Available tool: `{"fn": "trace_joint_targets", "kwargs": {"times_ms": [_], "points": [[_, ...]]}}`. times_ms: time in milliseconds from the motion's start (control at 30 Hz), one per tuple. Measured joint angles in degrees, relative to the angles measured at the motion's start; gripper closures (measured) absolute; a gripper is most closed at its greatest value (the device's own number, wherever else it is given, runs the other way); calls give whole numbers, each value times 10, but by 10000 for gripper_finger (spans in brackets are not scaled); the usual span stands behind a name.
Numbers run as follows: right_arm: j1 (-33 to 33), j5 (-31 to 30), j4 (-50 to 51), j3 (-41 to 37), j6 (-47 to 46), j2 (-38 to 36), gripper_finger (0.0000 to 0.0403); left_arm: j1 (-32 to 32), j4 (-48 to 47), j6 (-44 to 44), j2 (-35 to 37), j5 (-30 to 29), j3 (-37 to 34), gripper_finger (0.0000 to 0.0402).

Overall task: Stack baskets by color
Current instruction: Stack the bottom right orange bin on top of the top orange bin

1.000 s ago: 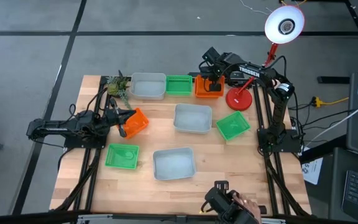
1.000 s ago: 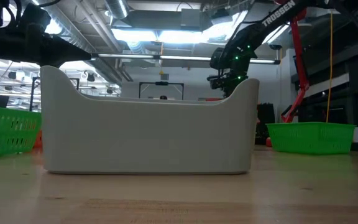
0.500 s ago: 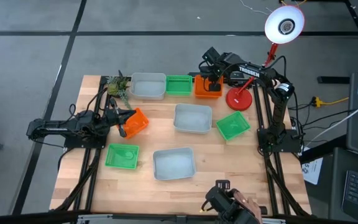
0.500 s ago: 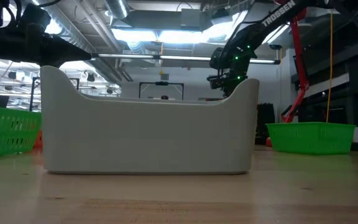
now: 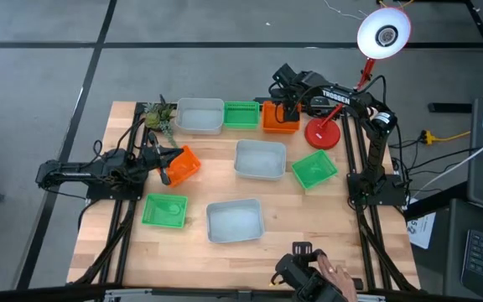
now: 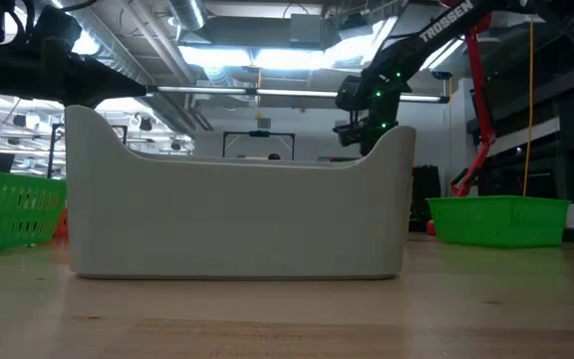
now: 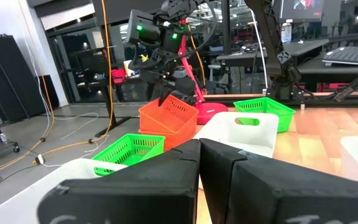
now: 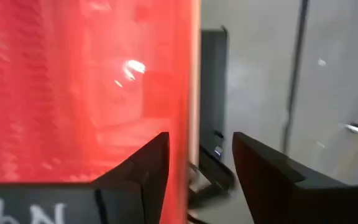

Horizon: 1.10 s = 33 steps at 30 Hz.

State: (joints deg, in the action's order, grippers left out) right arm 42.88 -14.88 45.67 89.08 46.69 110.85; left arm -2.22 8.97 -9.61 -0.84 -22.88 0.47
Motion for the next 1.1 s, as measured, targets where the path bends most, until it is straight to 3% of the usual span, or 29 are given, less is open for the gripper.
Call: {"fn": "trace_joint_targets", "kwargs": {"times_ms": [167,433,767,1100], "points": [[-21,-62,0,0,25,0,226,0,0,0,0,0,0,401],[-77,-77,1,0,27,0,226,0,0,0,0,0,0,401],[-125,-272,-1,0,17,0,226,0,0,0,0,0,0,401],[-119,-271,-22,0,-49,0,226,0,-8,0,0,0,0,401]]}}
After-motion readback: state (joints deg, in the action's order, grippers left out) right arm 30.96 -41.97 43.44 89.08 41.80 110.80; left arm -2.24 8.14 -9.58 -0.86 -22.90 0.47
